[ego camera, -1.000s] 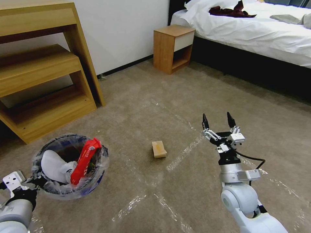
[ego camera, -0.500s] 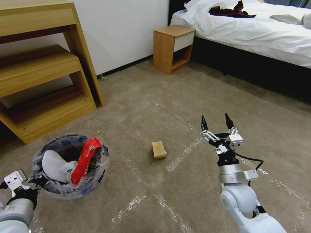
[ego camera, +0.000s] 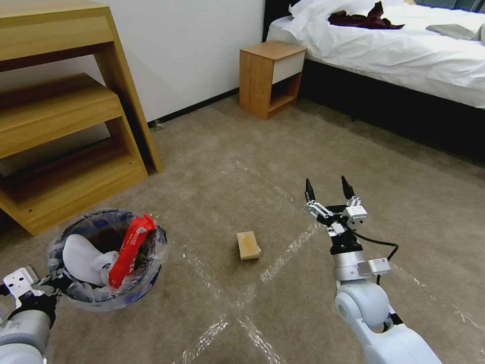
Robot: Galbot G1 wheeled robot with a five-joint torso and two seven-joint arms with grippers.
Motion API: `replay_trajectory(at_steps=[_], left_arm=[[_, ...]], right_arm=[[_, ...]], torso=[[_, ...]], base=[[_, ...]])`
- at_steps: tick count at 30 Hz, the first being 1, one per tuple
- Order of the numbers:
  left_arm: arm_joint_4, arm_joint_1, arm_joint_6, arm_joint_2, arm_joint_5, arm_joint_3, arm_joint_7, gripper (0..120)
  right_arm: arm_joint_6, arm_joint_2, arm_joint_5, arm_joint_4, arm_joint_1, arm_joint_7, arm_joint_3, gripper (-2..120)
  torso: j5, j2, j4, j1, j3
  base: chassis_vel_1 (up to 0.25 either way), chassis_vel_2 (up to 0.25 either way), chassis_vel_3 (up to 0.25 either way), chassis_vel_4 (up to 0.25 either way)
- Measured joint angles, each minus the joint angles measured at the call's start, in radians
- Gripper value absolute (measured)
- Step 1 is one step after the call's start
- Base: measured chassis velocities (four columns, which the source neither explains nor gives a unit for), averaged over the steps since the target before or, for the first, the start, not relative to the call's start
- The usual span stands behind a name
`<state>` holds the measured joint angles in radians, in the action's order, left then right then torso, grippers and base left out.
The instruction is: Pick up the trash bin and place the garbage on the floor into it.
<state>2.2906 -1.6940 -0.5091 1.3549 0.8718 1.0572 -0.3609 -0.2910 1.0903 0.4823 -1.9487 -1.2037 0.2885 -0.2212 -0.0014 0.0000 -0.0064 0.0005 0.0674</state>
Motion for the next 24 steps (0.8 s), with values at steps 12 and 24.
replay_trajectory(at_steps=[12,24], left_arm=[[-0.036,0.036,-0.009,-0.029,-0.002,-0.032,-0.003,0],[-0.04,0.03,-0.011,-0.025,-0.008,-0.036,-0.003,0]], right_arm=[[0.578,-0.085,0.667,-0.121,0.112,0.526,0.092,100],[0.724,-0.05,1.006,-0.077,0.151,0.725,0.163,100]], torso=[[-0.0001,0.0,0.0003,0.0,0.0],[-0.0001,0.0,0.0001,0.0,0.0]], base=[[0.0,0.0,0.0,0.0],[0.0,0.0,0.0,0.0]])
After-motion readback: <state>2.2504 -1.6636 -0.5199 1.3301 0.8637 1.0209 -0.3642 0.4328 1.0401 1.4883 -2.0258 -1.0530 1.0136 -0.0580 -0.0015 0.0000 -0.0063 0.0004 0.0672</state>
